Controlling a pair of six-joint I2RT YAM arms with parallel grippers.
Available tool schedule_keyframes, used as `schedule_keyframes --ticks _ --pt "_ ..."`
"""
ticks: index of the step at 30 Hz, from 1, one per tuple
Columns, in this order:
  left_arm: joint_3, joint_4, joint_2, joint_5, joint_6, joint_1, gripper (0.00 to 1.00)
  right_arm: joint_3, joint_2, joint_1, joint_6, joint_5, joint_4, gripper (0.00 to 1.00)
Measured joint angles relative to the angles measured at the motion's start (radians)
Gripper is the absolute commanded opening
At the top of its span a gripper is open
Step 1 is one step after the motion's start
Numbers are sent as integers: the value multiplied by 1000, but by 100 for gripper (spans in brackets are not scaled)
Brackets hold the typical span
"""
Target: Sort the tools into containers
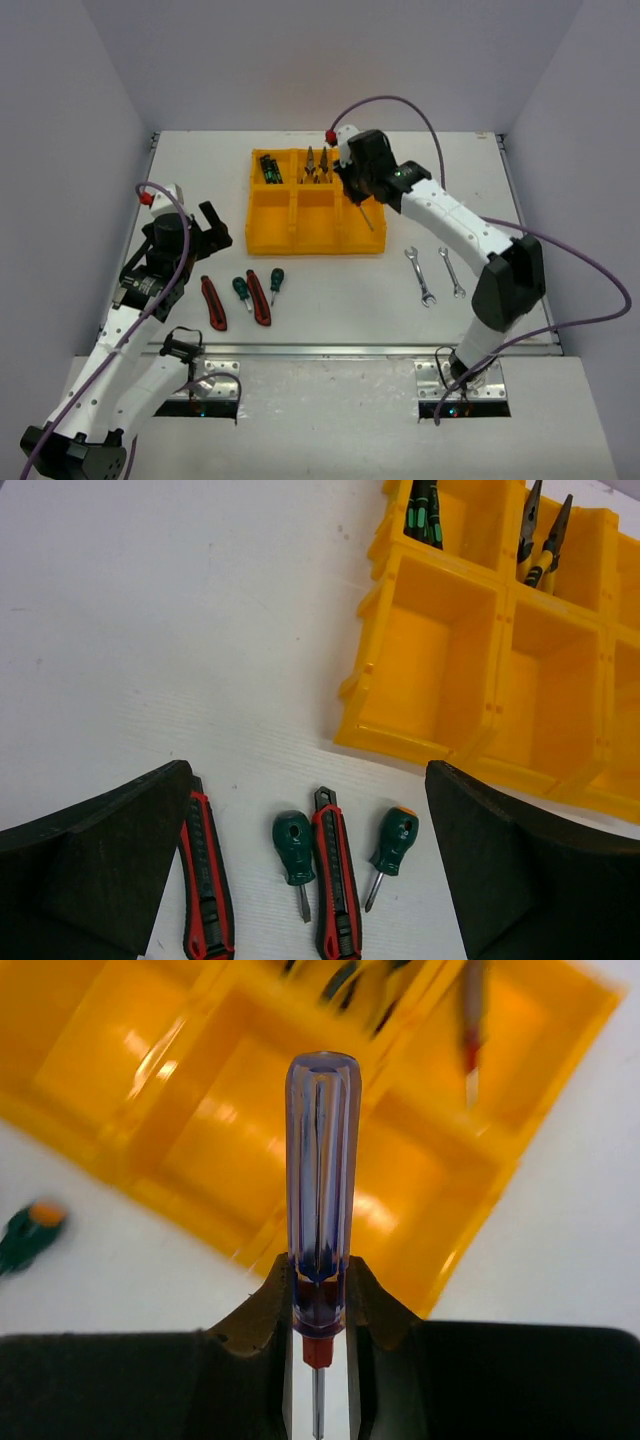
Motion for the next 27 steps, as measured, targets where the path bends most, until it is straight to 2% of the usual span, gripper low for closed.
schedule_keyframes --ticks 5,8,10,17,27 --pt "0 5 0 13 4 0 100 335 323 -198 -256 -42 159 0" --pt "0 6 0 19 6 0 100 480 492 -251 -358 -81 224 0" --pt "0 7 0 22 6 0 100 517 566 -269 -410 -98 293 0" --pt "0 9 10 31 13 0 100 568 688 -287 -443 -166 405 0" --pt "0 11 13 39 20 0 100 568 692 -288 -371 -170 483 0"
